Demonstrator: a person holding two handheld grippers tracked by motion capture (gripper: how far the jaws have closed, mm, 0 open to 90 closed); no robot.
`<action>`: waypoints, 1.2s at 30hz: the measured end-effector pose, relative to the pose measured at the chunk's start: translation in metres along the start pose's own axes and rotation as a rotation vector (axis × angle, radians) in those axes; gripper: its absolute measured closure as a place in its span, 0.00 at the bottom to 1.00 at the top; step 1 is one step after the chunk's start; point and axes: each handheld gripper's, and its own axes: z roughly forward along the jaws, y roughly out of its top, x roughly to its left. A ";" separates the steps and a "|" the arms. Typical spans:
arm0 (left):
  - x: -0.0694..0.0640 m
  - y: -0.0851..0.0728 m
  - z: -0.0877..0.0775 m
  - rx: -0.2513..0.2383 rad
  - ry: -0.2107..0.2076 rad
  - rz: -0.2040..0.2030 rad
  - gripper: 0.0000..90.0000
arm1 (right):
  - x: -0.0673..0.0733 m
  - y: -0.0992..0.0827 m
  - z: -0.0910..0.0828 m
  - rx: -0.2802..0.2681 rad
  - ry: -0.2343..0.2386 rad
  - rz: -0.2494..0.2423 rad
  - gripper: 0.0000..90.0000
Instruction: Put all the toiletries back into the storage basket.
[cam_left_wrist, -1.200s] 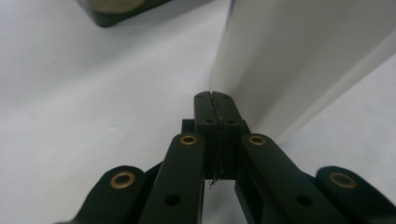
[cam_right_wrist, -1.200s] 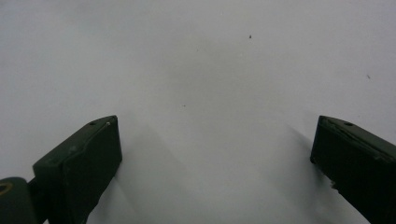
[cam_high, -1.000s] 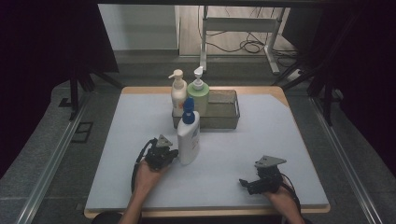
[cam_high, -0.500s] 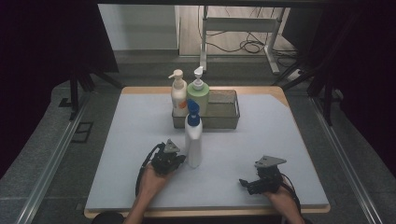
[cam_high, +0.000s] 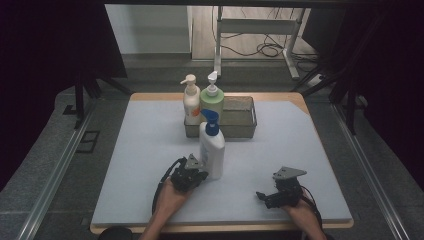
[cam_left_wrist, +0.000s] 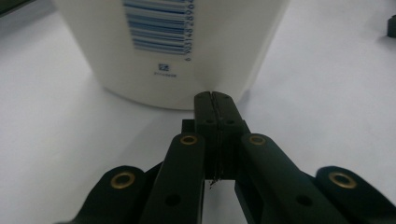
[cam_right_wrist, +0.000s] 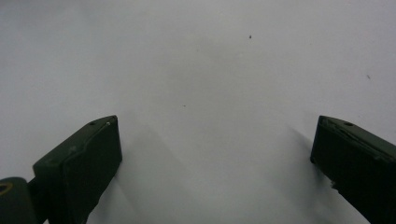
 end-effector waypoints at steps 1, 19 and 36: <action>-0.001 0.001 0.001 -0.001 -0.001 0.004 1.00 | 0.000 0.000 0.000 0.000 0.000 0.000 0.02; -0.011 0.010 0.004 -0.023 -0.013 0.047 1.00 | 0.000 0.000 0.000 0.004 0.001 0.001 0.02; -0.009 0.000 -0.014 -0.041 0.048 0.039 0.79 | -0.003 0.006 -0.004 0.007 0.027 0.008 0.01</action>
